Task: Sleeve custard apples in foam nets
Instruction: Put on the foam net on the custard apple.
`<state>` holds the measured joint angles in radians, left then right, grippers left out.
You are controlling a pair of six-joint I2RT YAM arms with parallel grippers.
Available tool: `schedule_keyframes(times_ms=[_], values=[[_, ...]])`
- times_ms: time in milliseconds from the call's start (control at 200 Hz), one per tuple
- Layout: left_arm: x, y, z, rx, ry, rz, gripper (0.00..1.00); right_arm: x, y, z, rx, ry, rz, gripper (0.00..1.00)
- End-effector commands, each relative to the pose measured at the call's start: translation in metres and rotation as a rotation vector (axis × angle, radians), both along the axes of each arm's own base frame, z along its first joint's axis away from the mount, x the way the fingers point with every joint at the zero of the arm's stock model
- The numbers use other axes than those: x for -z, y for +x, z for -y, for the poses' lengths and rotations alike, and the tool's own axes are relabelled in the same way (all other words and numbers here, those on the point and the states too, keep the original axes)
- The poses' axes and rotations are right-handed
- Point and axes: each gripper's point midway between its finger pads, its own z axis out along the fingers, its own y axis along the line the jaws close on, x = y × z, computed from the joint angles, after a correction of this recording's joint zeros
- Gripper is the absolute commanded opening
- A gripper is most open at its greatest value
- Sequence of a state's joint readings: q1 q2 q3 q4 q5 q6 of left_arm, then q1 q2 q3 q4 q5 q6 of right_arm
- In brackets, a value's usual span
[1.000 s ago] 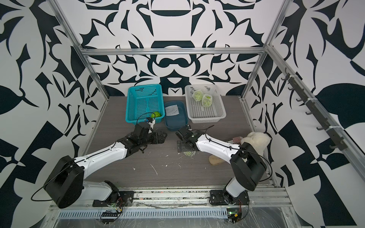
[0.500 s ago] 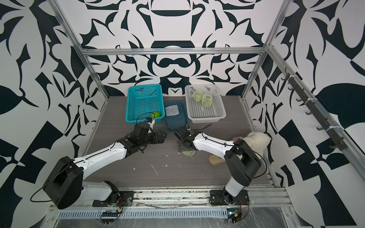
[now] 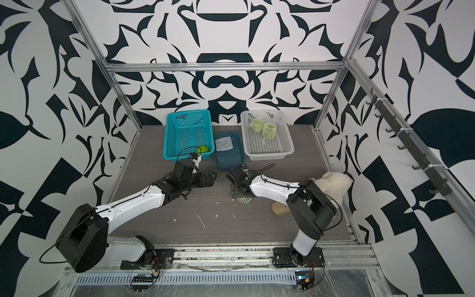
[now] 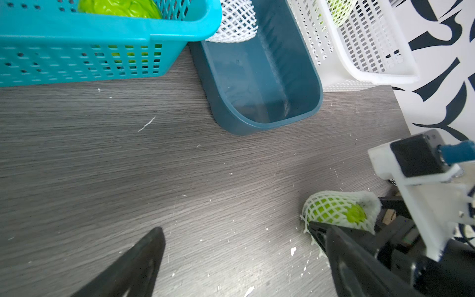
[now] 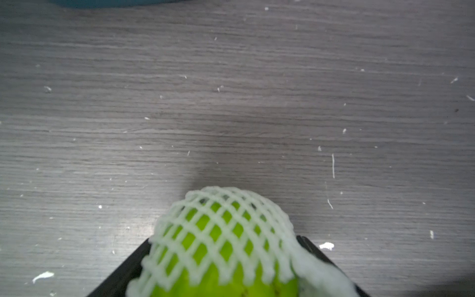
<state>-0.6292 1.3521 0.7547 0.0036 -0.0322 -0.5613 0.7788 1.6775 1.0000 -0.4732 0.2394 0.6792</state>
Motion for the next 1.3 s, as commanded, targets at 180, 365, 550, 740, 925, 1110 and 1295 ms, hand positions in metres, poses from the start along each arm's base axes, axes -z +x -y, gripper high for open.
schedule_keyframes(times_ms=[180,365,550,740,925,1110,1295], values=[[0.001,-0.001,-0.001,0.006,-0.015,-0.008,1.00,0.014,-0.016,0.016,0.005,-0.056,-0.050,0.96],[-0.001,-0.001,0.000,0.008,-0.020,-0.004,1.00,-0.008,-0.014,0.010,-0.001,-0.006,-0.025,0.99],[-0.001,0.000,-0.001,0.005,-0.022,-0.003,1.00,-0.030,-0.017,0.015,-0.018,-0.013,-0.012,0.98],[-0.001,0.000,0.000,0.009,-0.027,-0.007,1.00,-0.054,-0.020,0.015,-0.046,0.029,0.031,0.99],[-0.003,0.000,0.001,0.008,-0.038,-0.009,1.00,-0.054,-0.020,0.011,-0.066,0.055,0.036,0.99],[-0.003,-0.001,0.001,0.007,-0.040,-0.013,1.00,-0.039,-0.017,0.002,-0.082,0.089,0.025,0.95],[-0.004,-0.001,0.000,0.001,-0.039,-0.012,1.00,-0.025,-0.013,0.006,-0.051,0.076,0.008,0.92]])
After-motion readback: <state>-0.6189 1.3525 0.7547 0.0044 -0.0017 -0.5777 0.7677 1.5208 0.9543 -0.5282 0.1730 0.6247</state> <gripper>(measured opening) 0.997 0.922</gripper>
